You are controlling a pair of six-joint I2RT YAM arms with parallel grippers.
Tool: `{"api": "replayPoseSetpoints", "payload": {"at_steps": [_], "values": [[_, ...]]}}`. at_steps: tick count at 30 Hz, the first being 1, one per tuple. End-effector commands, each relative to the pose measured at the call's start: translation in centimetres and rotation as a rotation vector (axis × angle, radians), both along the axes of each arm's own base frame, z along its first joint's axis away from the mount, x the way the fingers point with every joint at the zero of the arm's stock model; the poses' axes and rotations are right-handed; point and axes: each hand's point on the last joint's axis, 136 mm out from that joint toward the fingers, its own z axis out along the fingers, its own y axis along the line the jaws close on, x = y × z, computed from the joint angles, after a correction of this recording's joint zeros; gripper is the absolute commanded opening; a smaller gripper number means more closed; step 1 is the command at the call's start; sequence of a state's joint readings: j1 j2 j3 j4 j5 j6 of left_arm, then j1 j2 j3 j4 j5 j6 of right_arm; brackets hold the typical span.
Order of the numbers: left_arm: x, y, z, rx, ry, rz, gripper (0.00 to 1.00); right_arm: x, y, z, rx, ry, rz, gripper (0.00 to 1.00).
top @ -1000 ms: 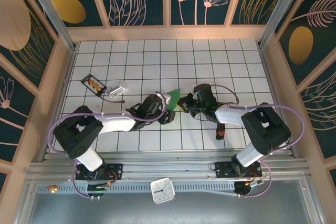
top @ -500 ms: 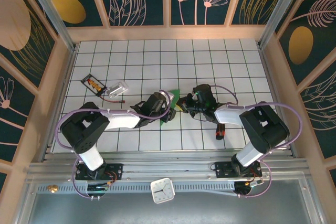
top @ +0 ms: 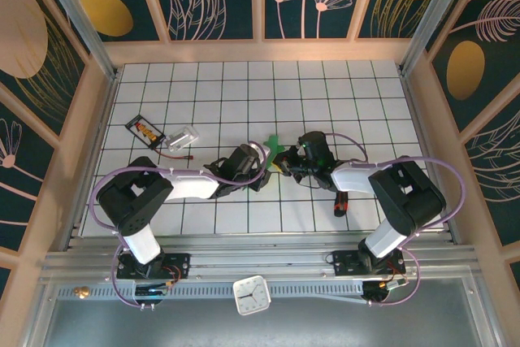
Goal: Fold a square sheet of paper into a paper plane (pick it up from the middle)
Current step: Turn over the paper at the center of the table.
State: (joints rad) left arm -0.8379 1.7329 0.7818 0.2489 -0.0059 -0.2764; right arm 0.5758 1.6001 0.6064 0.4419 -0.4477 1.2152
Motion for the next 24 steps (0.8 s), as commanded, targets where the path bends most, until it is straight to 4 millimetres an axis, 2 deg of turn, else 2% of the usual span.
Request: {"api": "replayPoseSetpoints", "payload": {"at_steps": [1, 16, 24], "values": [[0.0, 0.2, 0.1, 0.021, 0.005, 0.004, 0.32, -0.3, 0.0, -0.6, 0.000, 0.011, 0.004, 0.00], [-0.7, 0.5, -0.3, 0.034, 0.041, -0.001, 0.30, -0.1, -0.6, -0.8, -0.016, 0.009, 0.000, 0.00], [-1.1, 0.3, -0.3, 0.024, 0.063, -0.015, 0.25, -0.1, -0.9, -1.1, -0.024, 0.015, -0.003, 0.09]]}}
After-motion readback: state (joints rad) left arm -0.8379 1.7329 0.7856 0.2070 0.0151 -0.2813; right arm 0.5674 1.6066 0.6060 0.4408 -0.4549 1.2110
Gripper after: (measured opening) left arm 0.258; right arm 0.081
